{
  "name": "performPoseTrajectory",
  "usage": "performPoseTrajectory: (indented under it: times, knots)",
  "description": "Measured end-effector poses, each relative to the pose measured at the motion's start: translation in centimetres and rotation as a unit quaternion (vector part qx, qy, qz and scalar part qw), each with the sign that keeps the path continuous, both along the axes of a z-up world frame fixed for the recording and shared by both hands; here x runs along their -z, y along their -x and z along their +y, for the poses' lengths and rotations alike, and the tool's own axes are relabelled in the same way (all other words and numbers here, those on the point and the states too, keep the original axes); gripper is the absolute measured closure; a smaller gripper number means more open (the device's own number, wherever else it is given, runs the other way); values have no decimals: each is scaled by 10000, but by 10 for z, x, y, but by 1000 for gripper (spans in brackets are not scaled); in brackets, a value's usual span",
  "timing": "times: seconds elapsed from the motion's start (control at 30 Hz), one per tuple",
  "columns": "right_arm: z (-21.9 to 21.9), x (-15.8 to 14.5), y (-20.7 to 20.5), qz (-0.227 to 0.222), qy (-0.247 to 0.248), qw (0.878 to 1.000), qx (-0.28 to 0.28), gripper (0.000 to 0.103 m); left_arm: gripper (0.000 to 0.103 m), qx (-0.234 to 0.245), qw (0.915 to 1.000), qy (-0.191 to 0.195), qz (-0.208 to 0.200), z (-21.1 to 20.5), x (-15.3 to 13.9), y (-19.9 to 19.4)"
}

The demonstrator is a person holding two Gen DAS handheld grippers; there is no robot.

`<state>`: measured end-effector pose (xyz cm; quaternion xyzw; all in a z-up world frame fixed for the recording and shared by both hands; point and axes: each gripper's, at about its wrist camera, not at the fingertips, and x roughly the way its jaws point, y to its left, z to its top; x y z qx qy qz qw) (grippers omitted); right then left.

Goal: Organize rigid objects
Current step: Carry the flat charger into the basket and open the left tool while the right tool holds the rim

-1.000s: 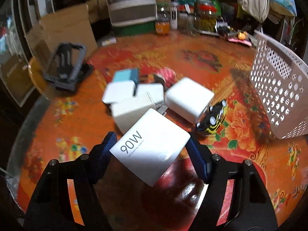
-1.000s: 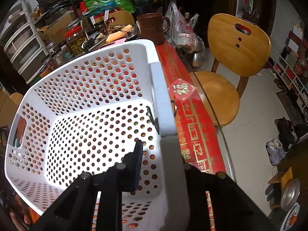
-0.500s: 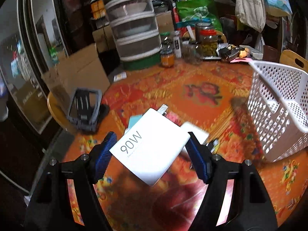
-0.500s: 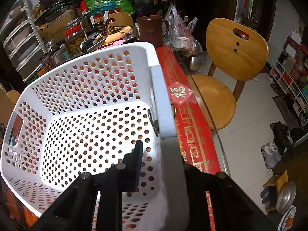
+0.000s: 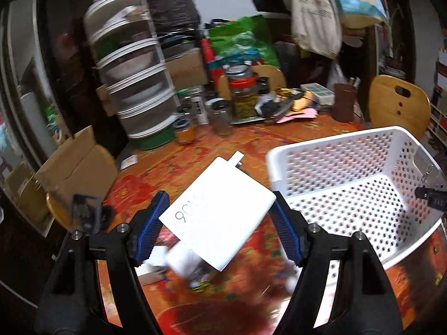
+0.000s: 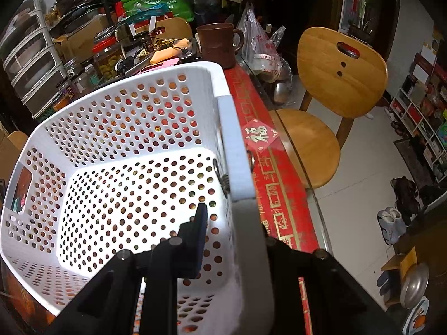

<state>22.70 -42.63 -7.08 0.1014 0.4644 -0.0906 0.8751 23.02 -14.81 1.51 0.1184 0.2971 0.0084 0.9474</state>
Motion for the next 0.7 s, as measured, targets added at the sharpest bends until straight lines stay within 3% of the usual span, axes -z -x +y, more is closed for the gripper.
performPoseTrajectory:
  times: [0.27, 0.4, 0.7]
  knots:
    - [-2, 0, 0, 3, -53, 10000, 11, 83, 32, 307, 9984, -231, 421, -74, 24, -38]
    - [-2, 0, 1, -12, -102, 9999, 20, 83, 32, 432, 9964, -193, 705, -89, 39, -51]
    - [-3, 1, 2, -32, -166, 9999, 16, 83, 32, 557, 9902, -486, 1186, -114, 68, -65]
